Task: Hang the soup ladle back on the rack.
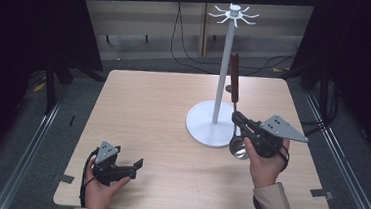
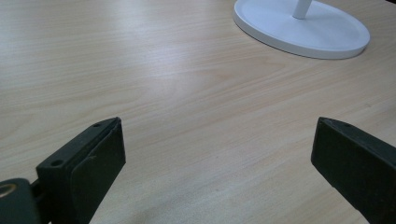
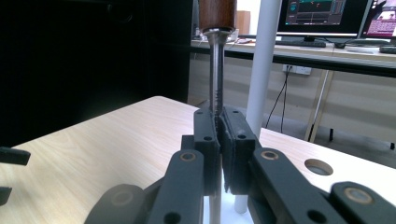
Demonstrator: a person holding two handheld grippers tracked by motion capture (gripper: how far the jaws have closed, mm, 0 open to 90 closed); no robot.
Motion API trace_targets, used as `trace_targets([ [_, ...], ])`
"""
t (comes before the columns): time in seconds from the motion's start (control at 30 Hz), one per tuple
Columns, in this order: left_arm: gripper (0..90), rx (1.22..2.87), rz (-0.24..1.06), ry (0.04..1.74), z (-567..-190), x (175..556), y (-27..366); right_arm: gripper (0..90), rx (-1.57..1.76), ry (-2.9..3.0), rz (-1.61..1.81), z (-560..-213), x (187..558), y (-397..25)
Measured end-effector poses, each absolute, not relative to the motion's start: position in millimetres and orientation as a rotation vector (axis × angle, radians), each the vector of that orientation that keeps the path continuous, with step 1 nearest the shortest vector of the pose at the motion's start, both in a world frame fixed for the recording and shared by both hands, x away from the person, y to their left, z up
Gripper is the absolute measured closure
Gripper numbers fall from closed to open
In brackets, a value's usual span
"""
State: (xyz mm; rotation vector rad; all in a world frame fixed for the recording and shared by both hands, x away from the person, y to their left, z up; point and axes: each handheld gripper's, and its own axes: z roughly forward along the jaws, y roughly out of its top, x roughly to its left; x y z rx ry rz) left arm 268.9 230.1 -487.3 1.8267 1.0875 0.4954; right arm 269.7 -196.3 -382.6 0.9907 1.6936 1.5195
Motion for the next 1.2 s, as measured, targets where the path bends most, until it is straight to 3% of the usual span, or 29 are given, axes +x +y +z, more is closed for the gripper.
trace_targets([
  [0.87, 3.6, 1.820, 0.491, 1.091, -487.7, 267.7, 235.7, 86.1, 0.988, 1.561, 1.526, -353.4, 284.6, -188.7],
  [1.2, 3.8, 1.821, 0.489, 1.091, -487.7, 268.0, 236.1, 86.1, 1.038, 1.501, 1.511, -349.5, 292.4, -203.7],
])
